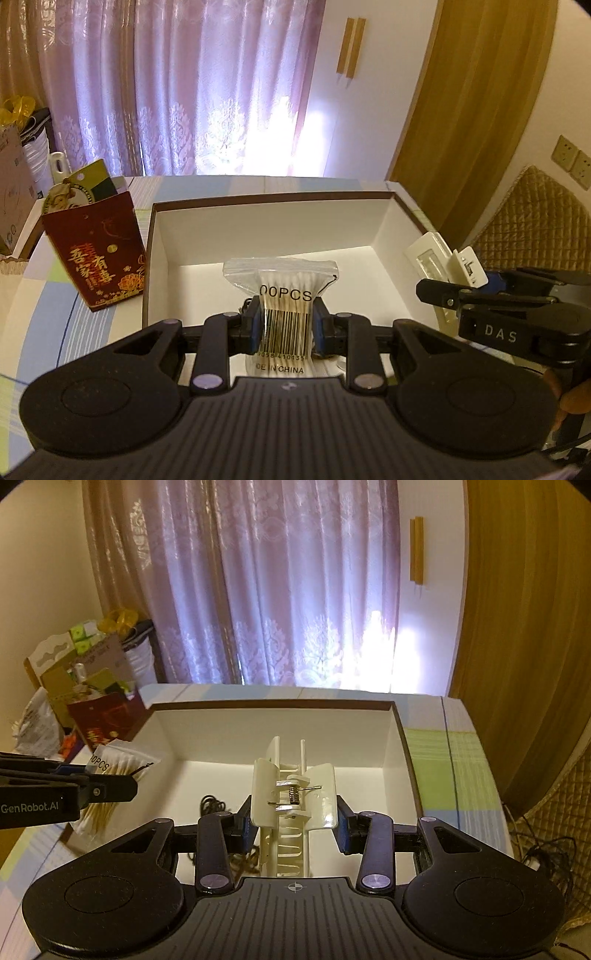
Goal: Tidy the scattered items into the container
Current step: 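Carry the cotton swab bag and white rack over the box with both tools, then open both tools to drop the swab bag and rack into the box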
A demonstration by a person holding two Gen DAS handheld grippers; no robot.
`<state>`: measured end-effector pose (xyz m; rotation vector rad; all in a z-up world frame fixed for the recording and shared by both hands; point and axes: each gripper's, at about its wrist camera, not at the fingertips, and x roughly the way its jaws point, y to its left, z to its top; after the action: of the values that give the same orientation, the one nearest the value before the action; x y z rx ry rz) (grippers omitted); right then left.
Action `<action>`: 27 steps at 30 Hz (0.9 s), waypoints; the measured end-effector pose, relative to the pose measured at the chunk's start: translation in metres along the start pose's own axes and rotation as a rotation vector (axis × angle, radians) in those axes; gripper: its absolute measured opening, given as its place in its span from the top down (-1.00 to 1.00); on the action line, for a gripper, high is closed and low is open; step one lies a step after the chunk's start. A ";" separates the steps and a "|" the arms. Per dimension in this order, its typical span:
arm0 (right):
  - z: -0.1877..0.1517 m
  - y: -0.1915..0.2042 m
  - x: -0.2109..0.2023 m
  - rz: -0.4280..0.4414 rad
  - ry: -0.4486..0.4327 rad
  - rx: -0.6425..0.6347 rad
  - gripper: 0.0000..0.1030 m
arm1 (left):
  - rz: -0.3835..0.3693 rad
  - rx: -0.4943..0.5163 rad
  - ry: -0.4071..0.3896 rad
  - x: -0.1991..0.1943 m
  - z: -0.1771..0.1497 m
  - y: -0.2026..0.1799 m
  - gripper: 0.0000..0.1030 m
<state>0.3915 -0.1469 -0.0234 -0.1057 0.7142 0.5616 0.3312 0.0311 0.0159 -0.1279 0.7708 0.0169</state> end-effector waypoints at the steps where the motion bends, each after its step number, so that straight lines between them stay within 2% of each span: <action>1: 0.002 -0.001 0.007 0.001 0.009 0.001 0.16 | -0.004 0.001 0.008 0.007 0.003 0.001 0.58; 17: 0.020 -0.033 0.103 -0.006 0.188 0.037 0.16 | -0.022 -0.038 0.165 0.118 0.035 0.001 0.58; 27: 0.028 -0.043 0.133 -0.047 0.250 0.033 0.16 | 0.003 -0.030 0.226 0.159 0.043 -0.003 0.57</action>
<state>0.5122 -0.1152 -0.0927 -0.1636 0.9609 0.4961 0.4752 0.0282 -0.0634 -0.1590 0.9964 0.0166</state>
